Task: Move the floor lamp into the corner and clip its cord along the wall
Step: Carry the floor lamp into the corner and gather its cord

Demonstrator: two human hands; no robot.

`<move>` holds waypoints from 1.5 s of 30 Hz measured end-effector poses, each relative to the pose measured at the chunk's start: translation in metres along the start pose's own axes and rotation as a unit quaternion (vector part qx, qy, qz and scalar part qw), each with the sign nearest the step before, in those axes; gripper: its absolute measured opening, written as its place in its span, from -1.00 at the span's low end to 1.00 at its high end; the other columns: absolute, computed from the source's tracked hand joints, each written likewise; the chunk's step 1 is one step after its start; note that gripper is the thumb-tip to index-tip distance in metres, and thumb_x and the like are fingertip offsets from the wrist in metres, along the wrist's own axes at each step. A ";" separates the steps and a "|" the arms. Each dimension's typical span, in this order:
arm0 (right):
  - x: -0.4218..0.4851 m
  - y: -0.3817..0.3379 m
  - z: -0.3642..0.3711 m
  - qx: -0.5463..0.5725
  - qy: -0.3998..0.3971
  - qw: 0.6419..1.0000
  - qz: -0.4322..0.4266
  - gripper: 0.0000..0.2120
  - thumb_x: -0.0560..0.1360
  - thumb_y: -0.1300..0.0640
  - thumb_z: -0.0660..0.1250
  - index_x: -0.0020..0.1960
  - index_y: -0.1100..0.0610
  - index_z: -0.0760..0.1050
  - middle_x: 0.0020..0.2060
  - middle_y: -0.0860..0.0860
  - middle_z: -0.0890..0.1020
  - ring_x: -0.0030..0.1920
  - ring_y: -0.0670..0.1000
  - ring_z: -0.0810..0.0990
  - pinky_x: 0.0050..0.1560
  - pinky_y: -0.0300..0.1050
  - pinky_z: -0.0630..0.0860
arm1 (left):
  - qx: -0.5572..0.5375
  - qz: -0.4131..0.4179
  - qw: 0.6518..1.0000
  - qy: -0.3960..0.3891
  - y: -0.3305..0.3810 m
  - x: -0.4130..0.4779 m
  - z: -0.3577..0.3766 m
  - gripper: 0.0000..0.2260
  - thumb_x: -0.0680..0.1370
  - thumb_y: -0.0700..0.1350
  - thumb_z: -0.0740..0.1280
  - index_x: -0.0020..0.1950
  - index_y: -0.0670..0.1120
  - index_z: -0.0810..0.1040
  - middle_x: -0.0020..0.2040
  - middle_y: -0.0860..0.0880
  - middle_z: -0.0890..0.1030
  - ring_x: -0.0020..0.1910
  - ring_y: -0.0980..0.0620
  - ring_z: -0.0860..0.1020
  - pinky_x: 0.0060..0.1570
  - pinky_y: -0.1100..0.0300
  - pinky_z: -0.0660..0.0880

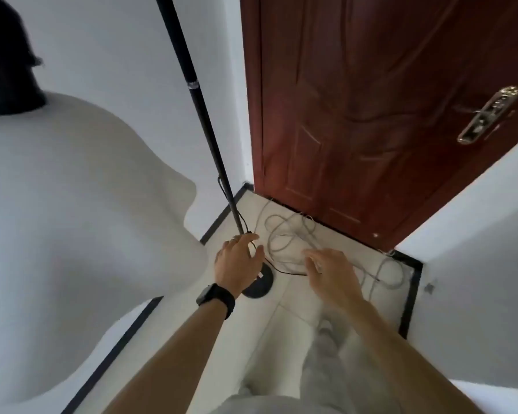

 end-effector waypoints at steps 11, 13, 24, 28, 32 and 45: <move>0.168 0.016 0.061 0.001 -0.267 0.954 -0.135 -0.52 0.55 -0.14 0.08 0.39 -0.01 0.46 0.21 0.03 0.67 0.27 0.09 0.58 0.24 0.04 0.54 | -0.221 -0.321 0.905 0.172 -0.035 0.060 0.027 -0.45 0.53 0.10 0.42 0.43 -0.04 0.34 0.35 -0.05 0.51 0.28 -0.05 0.48 0.21 0.03 0.46; 0.184 0.009 0.070 -0.002 -0.301 0.941 -0.154 -0.53 0.57 -0.11 0.11 0.44 0.00 0.40 0.27 0.06 0.63 0.31 0.14 0.54 0.26 0.08 0.51 | -0.241 -0.331 0.888 0.209 -0.036 0.068 0.023 -0.46 0.53 0.10 0.42 0.42 -0.05 0.34 0.34 -0.04 0.52 0.31 -0.04 0.49 0.24 0.03 0.46; 0.228 -0.033 0.184 0.050 -0.424 0.888 -0.168 -0.31 0.57 -0.16 0.24 0.61 -0.08 0.04 0.52 0.10 0.32 0.45 0.15 0.38 0.37 0.06 0.36 | -0.318 -0.331 0.828 0.322 -0.061 0.107 0.015 -0.69 0.66 0.09 0.24 0.08 -0.13 0.60 -0.10 0.10 0.72 -0.12 0.41 0.60 -0.17 0.55 0.39; 0.228 -0.040 0.226 0.042 -0.457 0.870 -0.178 -0.36 0.56 -0.15 0.27 0.58 -0.11 0.14 0.55 0.05 0.28 0.47 0.13 0.36 0.36 0.04 0.37 | -0.315 -0.341 0.825 0.324 -0.082 0.111 0.012 -0.53 0.66 0.18 0.17 -0.03 -0.16 0.68 -0.11 0.11 0.71 -0.13 0.40 0.57 -0.20 0.57 0.36; 0.233 -0.057 0.243 0.031 -0.419 0.882 -0.211 -0.71 0.60 -0.10 0.23 0.19 0.06 0.46 0.08 0.06 0.59 -0.03 0.06 0.56 -0.21 -0.22 0.42 | -0.294 -0.346 0.835 0.312 -0.101 0.114 0.001 -0.49 0.67 0.17 0.15 -0.12 -0.17 0.71 -0.15 0.08 0.72 -0.18 0.44 0.56 -0.23 0.57 0.35; 0.242 0.053 0.208 0.018 -0.438 0.896 -0.076 -0.39 0.40 -0.46 0.21 -0.29 0.12 0.46 -0.38 0.02 0.63 -0.28 0.00 0.61 -0.15 -0.03 0.49 | -0.354 -0.396 0.795 0.295 -0.129 0.124 0.010 -0.35 0.60 0.33 0.13 -0.22 -0.21 0.67 -0.11 -0.07 0.70 -0.10 0.04 0.60 -0.16 0.25 0.41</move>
Point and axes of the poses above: each hand's wrist, its own x-axis towards the middle knuckle, its own z-axis out of the palm, y = z × x, the point moved 10 cm from there along x, towards the middle knuckle
